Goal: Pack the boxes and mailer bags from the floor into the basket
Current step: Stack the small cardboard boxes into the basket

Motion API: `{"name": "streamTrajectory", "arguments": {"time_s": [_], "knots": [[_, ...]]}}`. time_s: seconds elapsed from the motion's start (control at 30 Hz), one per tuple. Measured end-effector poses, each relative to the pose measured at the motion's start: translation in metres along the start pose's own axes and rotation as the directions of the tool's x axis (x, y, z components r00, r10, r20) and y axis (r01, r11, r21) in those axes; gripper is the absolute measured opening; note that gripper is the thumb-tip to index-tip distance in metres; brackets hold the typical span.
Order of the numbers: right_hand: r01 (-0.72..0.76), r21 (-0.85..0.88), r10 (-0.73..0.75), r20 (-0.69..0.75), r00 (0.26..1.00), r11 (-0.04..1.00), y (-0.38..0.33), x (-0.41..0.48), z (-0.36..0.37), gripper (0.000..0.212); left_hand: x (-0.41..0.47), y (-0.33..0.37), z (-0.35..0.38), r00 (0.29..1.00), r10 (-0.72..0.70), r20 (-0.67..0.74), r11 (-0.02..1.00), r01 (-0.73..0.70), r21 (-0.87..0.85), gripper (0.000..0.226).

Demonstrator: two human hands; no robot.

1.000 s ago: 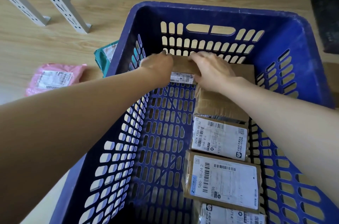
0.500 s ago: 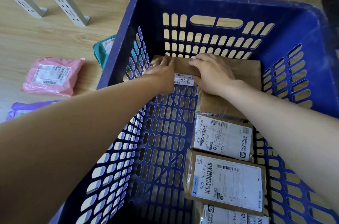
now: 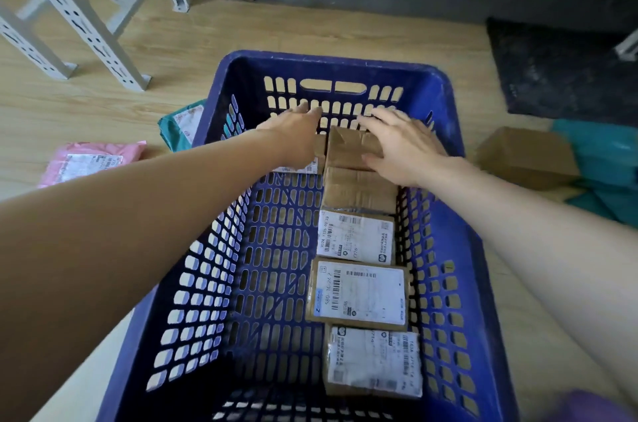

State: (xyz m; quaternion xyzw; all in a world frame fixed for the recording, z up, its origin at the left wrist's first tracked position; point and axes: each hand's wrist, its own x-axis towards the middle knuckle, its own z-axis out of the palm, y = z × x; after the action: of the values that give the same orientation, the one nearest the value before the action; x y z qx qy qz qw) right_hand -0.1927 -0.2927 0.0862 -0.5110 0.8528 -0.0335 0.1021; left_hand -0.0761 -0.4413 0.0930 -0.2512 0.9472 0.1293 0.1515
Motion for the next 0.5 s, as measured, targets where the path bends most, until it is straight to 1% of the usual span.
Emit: {"name": "streamTrajectory", "arguments": {"time_s": [0.1,0.2,0.3,0.43,0.5], "knots": [[-0.037,-0.011,0.036,-0.038,0.999,0.999,0.008,-0.037,-0.029,0.065,-0.029,0.029,-0.026,0.995,0.080,-0.052,0.997,-0.079,0.022,0.077],[-0.078,-0.021,0.076,-0.053,0.996,0.997,0.015,-0.081,-0.059,0.066,-0.056,0.061,-0.045,0.973,0.192,-0.128,0.980,-0.183,0.076,0.074],[-0.124,-0.045,0.120,-0.092,0.989,0.991,0.024,-0.132,-0.090,0.066,-0.079,0.097,-0.058,0.952,0.268,-0.148,0.959,-0.250,0.131,0.074],[-0.234,-0.062,0.224,-0.142,0.964,0.970,0.042,-0.215,-0.124,0.066,-0.124,0.160,-0.071,0.908,0.375,-0.187,0.927,-0.363,0.098,0.072],[-0.273,-0.069,0.260,-0.160,0.952,0.959,0.050,-0.259,-0.138,0.066,-0.154,0.194,-0.073,0.886,0.426,-0.182,0.905,-0.420,0.073,0.070]]}}
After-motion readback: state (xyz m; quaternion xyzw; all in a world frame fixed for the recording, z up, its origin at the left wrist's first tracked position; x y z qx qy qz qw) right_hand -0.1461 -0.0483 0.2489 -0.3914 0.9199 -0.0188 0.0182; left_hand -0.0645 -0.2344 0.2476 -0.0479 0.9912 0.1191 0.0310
